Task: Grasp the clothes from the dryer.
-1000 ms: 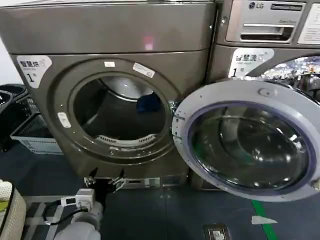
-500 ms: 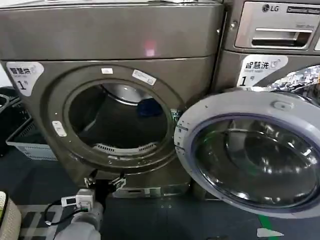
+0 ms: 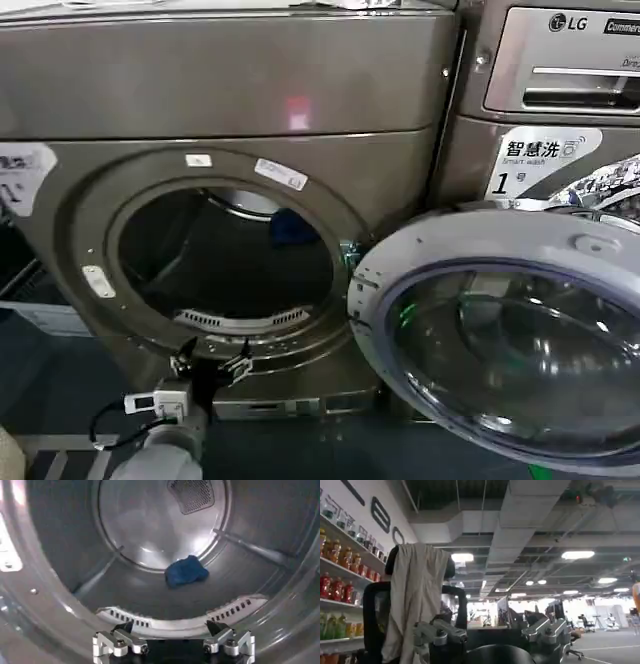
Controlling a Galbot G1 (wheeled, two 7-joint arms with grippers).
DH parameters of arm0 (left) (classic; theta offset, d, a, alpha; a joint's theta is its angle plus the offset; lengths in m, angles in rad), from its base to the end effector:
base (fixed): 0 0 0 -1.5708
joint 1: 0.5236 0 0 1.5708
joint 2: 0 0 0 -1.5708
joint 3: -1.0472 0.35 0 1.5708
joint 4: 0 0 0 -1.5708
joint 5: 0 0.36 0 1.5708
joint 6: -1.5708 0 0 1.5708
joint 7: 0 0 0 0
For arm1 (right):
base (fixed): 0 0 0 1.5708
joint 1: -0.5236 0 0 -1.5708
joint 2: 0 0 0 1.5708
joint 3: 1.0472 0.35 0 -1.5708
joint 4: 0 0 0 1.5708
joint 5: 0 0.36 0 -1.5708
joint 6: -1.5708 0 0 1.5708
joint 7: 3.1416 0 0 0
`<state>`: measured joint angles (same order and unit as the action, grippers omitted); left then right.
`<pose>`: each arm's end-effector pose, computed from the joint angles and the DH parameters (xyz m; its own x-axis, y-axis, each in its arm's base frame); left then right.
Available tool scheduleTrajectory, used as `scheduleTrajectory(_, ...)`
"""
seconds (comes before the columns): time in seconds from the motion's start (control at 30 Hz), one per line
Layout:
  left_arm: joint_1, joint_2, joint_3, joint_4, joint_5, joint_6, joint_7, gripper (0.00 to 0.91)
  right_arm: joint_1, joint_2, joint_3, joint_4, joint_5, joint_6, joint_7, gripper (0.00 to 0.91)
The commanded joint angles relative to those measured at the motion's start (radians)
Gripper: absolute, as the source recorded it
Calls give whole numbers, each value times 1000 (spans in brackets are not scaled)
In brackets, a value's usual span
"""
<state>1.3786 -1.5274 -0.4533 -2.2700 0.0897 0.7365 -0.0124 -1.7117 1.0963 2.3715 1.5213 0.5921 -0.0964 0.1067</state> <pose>0.2212 -0.0142 -0.2020 -0.9339 -0.0038 0.3575 0.0366 0.9937 0.1061 -0.1818 -0.4757 -0.0725 0.0775 0.9171 -0.3911 0.9970 -0.0689 0.0359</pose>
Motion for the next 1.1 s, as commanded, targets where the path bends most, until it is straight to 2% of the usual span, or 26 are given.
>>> scheduleTrajectory(0.03, 0, 1, 0, -1, 1, 49, 1, 907, 1, -1, 1, 0, -1, 0, -1, 907)
scheduleTrajectory(1.1, -5, -1, 4, 8, 1, 49, 0, 907, 2, -1, -2, -5, -3, 2, -2, 907)
